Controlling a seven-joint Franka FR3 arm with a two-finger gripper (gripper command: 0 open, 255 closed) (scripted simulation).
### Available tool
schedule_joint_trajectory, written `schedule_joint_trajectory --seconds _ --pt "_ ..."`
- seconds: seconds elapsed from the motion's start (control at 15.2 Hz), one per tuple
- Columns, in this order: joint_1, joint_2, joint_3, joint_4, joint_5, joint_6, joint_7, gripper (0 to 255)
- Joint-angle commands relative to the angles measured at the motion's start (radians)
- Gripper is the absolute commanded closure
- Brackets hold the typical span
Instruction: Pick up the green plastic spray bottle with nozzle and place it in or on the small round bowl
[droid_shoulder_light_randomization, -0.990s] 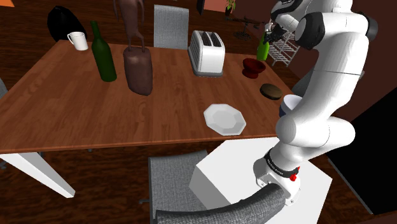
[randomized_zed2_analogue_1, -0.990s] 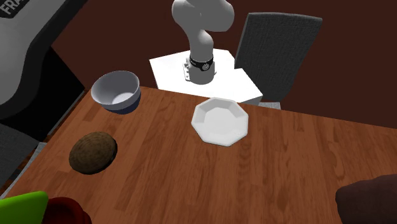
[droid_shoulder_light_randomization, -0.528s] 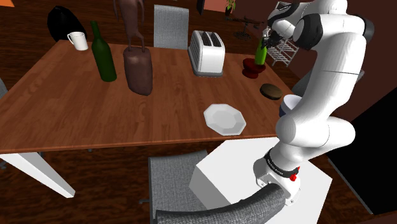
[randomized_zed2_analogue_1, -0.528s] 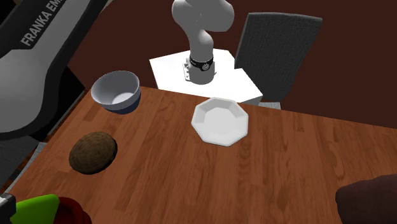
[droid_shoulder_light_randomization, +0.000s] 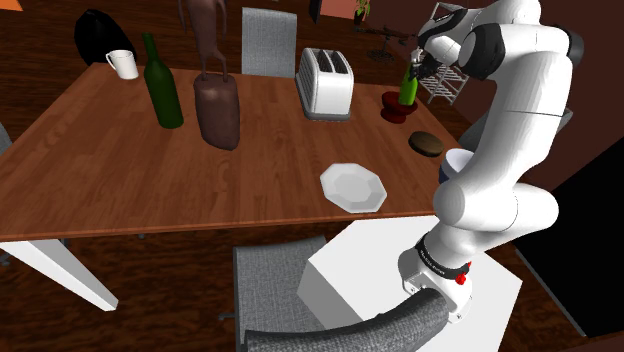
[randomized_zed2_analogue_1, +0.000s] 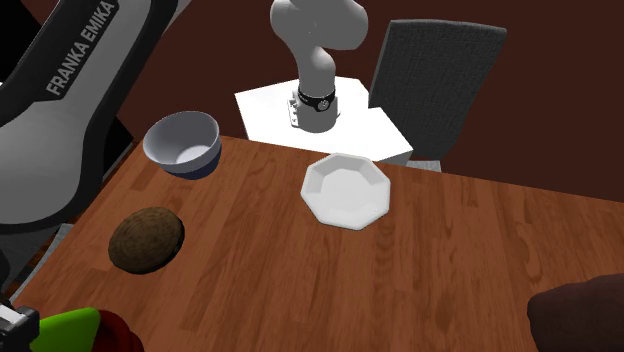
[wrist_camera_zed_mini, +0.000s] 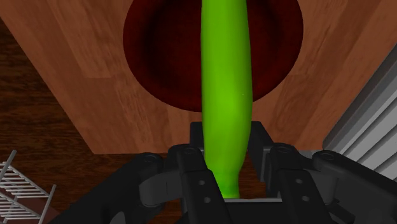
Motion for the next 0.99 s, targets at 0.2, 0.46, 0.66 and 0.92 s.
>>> schedule_joint_trajectory --seconds 0.2,0.46,0.66,0.92 --pt "0.000 0.000 0.000 -0.001 0.000 0.001 0.000 0" --pt "0.000 -0.001 0.000 -0.001 0.000 0.001 0.000 0" --pt "0.012 -0.092 -0.021 -0.055 -0.027 -0.036 0.011 0" --pt "0.015 -0.115 -0.026 -0.067 -0.035 -0.046 0.015 0"
